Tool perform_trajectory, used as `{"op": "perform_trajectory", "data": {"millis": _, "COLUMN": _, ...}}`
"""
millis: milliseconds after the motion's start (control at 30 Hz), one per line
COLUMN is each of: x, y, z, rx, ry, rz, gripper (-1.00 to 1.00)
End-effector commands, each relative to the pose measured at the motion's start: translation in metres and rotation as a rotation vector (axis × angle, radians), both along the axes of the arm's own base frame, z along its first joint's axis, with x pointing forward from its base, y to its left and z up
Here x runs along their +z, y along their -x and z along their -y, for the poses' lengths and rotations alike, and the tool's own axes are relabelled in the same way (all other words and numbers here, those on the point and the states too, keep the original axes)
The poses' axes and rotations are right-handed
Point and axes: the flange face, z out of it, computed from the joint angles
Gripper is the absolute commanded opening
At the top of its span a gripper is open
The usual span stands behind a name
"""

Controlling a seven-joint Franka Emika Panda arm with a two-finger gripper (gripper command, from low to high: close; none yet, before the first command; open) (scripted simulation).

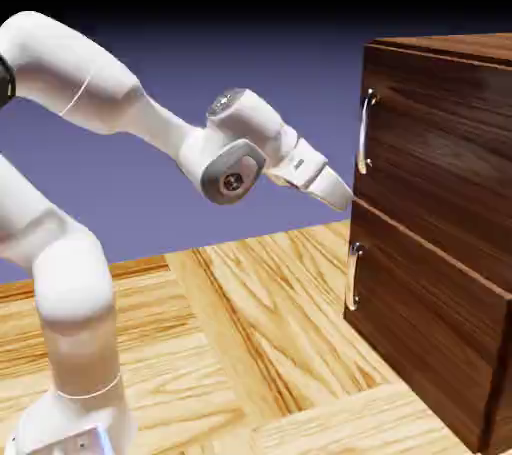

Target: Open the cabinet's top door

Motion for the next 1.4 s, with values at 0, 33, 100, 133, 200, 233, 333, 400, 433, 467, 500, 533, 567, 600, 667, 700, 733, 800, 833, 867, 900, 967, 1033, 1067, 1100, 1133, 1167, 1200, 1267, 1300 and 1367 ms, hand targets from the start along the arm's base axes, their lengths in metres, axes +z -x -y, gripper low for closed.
{"op": "perform_trajectory", "data": {"millis": 0, "x": -0.015, "y": -0.003, "z": 0.003, "rx": -0.051, "ry": -0.060, "rz": -0.047, "gripper": 0.00}}
{"op": "perform_trajectory", "data": {"millis": 33, "x": -0.030, "y": -0.006, "z": 0.005, "rx": -0.105, "ry": -0.116, "rz": -0.095, "gripper": 0.00}}
{"op": "perform_trajectory", "data": {"millis": 100, "x": -0.061, "y": -0.010, "z": 0.010, "rx": -0.218, "ry": -0.216, "rz": -0.191, "gripper": 0.00}}
{"op": "perform_trajectory", "data": {"millis": 133, "x": -0.077, "y": -0.011, "z": 0.012, "rx": -0.277, "ry": -0.260, "rz": -0.238, "gripper": 0.00}}
{"op": "perform_trajectory", "data": {"millis": 200, "x": -0.108, "y": -0.010, "z": 0.016, "rx": -0.403, "ry": -0.337, "rz": -0.330, "gripper": 0.00}}
{"op": "perform_trajectory", "data": {"millis": 233, "x": -0.123, "y": -0.009, "z": 0.018, "rx": -0.468, "ry": -0.369, "rz": -0.374, "gripper": 0.00}}
{"op": "perform_trajectory", "data": {"millis": 333, "x": -0.166, "y": -0.002, "z": 0.026, "rx": -0.676, "ry": -0.447, "rz": -0.492, "gripper": 0.00}}
{"op": "perform_trajectory", "data": {"millis": 400, "x": -0.192, "y": 0.005, "z": 0.032, "rx": -0.822, "ry": -0.482, "rz": -0.556, "gripper": 0.00}}
{"op": "perform_trajectory", "data": {"millis": 433, "x": -0.204, "y": 0.009, "z": 0.035, "rx": -0.897, "ry": -0.496, "rz": -0.583, "gripper": 0.00}}
{"op": "perform_trajectory", "data": {"millis": 467, "x": -0.215, "y": 0.013, "z": 0.039, "rx": -0.973, "ry": -0.507, "rz": -0.605, "gripper": 0.00}}
{"op": "perform_trajectory", "data": {"millis": 500, "x": -0.226, "y": 0.017, "z": 0.043, "rx": -1.050, "ry": -0.517, "rz": -0.624, "gripper": 0.00}}
{"op": "perform_trajectory", "data": {"millis": 533, "x": -0.236, "y": 0.022, "z": 0.047, "rx": -1.127, "ry": -0.524, "rz": -0.637, "gripper": 0.00}}
{"op": "perform_trajectory", "data": {"millis": 567, "x": -0.245, "y": 0.026, "z": 0.052, "rx": -1.205, "ry": -0.530, "rz": -0.646, "gripper": 0.00}}
{"op": "perform_trajectory", "data": {"millis": 600, "x": -0.253, "y": 0.031, "z": 0.056, "rx": -1.282, "ry": -0.535, "rz": -0.650, "gripper": 0.00}}
{"op": "perform_trajectory", "data": {"millis": 667, "x": -0.266, "y": 0.039, "z": 0.067, "rx": -1.437, "ry": -0.543, "rz": -0.643, "gripper": 0.00}}
{"op": "perform_trajectory", "data": {"millis": 700, "x": -0.271, "y": 0.043, "z": 0.072, "rx": -1.513, "ry": -0.546, "rz": -0.631, "gripper": 0.00}}
{"op": "perform_trajectory", "data": {"millis": 733, "x": -0.276, "y": 0.047, "z": 0.078, "rx": -1.587, "ry": -0.551, "rz": -0.614, "gripper": 0.00}}
{"op": "perform_trajectory", "data": {"millis": 800, "x": -0.281, "y": 0.053, "z": 0.090, "rx": -1.732, "ry": -0.562, "rz": -0.565, "gripper": 0.00}}
{"op": "perform_trajectory", "data": {"millis": 833, "x": -0.283, "y": 0.056, "z": 0.096, "rx": -1.800, "ry": -0.571, "rz": -0.532, "gripper": 0.00}}
{"op": "perform_trajectory", "data": {"millis": 867, "x": -0.283, "y": 0.058, "z": 0.101, "rx": -1.867, "ry": -0.581, "rz": -0.495, "gripper": 0.00}}
{"op": "perform_trajectory", "data": {"millis": 900, "x": -0.283, "y": 0.060, "z": 0.107, "rx": -1.930, "ry": -0.594, "rz": -0.453, "gripper": 0.00}}
{"op": "perform_trajectory", "data": {"millis": 967, "x": -0.279, "y": 0.061, "z": 0.118, "rx": -2.046, "ry": -0.629, "rz": -0.357, "gripper": 0.00}}
{"op": "perform_trajectory", "data": {"millis": 1033, "x": -0.272, "y": 0.061, "z": 0.128, "rx": -2.145, "ry": -0.678, "rz": -0.246, "gripper": 0.00}}
{"op": "perform_trajectory", "data": {"millis": 1067, "x": -0.267, "y": 0.059, "z": 0.132, "rx": -2.188, "ry": -0.709, "rz": -0.187, "gripper": 0.00}}
{"op": "perform_trajectory", "data": {"millis": 1100, "x": -0.262, "y": 0.058, "z": 0.136, "rx": -2.226, "ry": -0.744, "rz": -0.125, "gripper": 0.00}}
{"op": "perform_trajectory", "data": {"millis": 1133, "x": -0.255, "y": 0.055, "z": 0.140, "rx": -2.258, "ry": -0.784, "rz": -0.063, "gripper": 0.00}}
{"op": "perform_trajectory", "data": {"millis": 1167, "x": -0.248, "y": 0.052, "z": 0.143, "rx": -2.285, "ry": -0.829, "rz": 0.001, "gripper": 0.00}}
{"op": "perform_trajectory", "data": {"millis": 1200, "x": -0.240, "y": 0.049, "z": 0.145, "rx": -2.307, "ry": -0.879, "rz": 0.064, "gripper": 0.00}}
{"op": "perform_trajectory", "data": {"millis": 1267, "x": -0.222, "y": 0.041, "z": 0.147, "rx": -2.331, "ry": -0.993, "rz": 0.189, "gripper": 0.00}}
{"op": "perform_trajectory", "data": {"millis": 1300, "x": -0.212, "y": 0.036, "z": 0.147, "rx": -2.335, "ry": -1.057, "rz": 0.249, "gripper": 0.00}}
{"op": "perform_trajectory", "data": {"millis": 1367, "x": -0.189, "y": 0.026, "z": 0.143, "rx": -2.322, "ry": -1.199, "rz": 0.358, "gripper": 0.00}}
